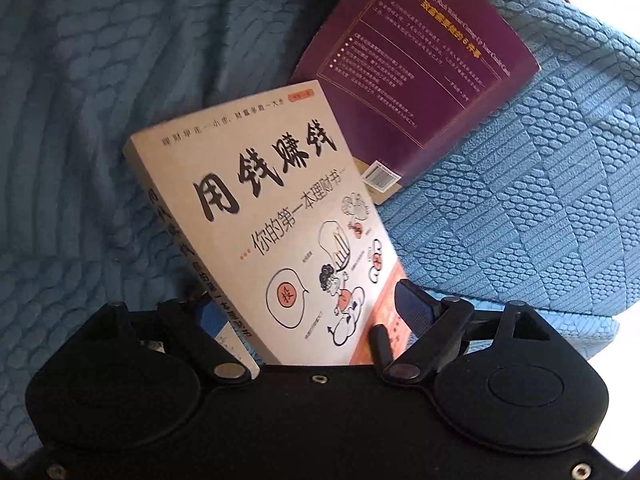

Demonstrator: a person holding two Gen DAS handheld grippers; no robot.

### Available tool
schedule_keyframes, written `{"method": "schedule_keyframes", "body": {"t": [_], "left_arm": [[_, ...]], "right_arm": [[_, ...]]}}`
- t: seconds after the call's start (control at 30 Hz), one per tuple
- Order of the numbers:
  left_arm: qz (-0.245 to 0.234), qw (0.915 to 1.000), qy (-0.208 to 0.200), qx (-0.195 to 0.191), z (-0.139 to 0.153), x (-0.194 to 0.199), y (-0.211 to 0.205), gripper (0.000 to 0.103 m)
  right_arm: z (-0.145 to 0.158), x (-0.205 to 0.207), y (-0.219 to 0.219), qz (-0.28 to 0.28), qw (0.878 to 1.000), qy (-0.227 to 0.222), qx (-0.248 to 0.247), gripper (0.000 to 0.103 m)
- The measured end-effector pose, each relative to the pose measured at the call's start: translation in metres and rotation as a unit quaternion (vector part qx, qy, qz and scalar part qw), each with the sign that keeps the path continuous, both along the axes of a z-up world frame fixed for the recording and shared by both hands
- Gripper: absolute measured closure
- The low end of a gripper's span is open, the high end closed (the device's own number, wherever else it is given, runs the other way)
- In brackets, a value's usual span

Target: Organize objects

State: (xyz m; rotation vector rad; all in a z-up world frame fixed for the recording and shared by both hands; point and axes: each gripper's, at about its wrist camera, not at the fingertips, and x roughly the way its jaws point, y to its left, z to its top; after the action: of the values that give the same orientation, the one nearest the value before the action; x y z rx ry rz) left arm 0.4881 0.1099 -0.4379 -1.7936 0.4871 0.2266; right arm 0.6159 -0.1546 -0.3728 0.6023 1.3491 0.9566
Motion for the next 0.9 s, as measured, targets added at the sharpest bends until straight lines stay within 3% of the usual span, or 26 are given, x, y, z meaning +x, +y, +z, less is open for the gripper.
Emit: {"method": "schedule_keyframes", "body": {"t": [0.23, 0.3, 0.4, 0.47, 0.67, 0.73, 0.8, 0.9], "left_arm": [[-0.009, 0.9997, 0.009, -0.02, -0.01, 0.011, -0.008, 0.045], [-0.003, 0.9998, 0.009, -0.02, -0.009, 0.009, -0.008, 0.063], [0.0, 0.9999, 0.013, -0.008, -0.007, 0.007, -0.006, 0.081], [0.007, 0.9999, 0.007, -0.009, -0.007, 0.006, -0.004, 0.087], [0.016, 0.9998, 0.007, -0.003, -0.006, 0.004, 0.002, 0.089], [0.009, 0.9999, 0.013, -0.004, -0.007, 0.004, 0.003, 0.09], [0.005, 0.9999, 0.016, -0.001, -0.007, 0.005, 0.003, 0.09], [0.003, 0.9998, 0.019, 0.005, -0.005, 0.007, 0.005, 0.09]], "right_arm": [[0.001, -0.014, -0.005, -0.001, 1.0, 0.007, -0.005, 0.088], [0.0, -0.012, -0.005, -0.002, 1.0, 0.009, -0.01, 0.087], [-0.008, -0.007, -0.005, -0.01, 0.999, 0.029, -0.028, 0.082], [-0.014, -0.004, -0.005, -0.009, 0.999, 0.042, -0.031, 0.08], [-0.028, 0.002, 0.004, 0.015, 0.998, 0.063, -0.006, 0.073], [-0.034, 0.006, 0.008, 0.015, 0.997, 0.073, 0.005, 0.056], [-0.039, 0.01, 0.012, 0.007, 0.996, 0.09, 0.016, 0.048], [-0.046, 0.015, 0.021, 0.01, 0.996, 0.091, 0.012, 0.047]]}}
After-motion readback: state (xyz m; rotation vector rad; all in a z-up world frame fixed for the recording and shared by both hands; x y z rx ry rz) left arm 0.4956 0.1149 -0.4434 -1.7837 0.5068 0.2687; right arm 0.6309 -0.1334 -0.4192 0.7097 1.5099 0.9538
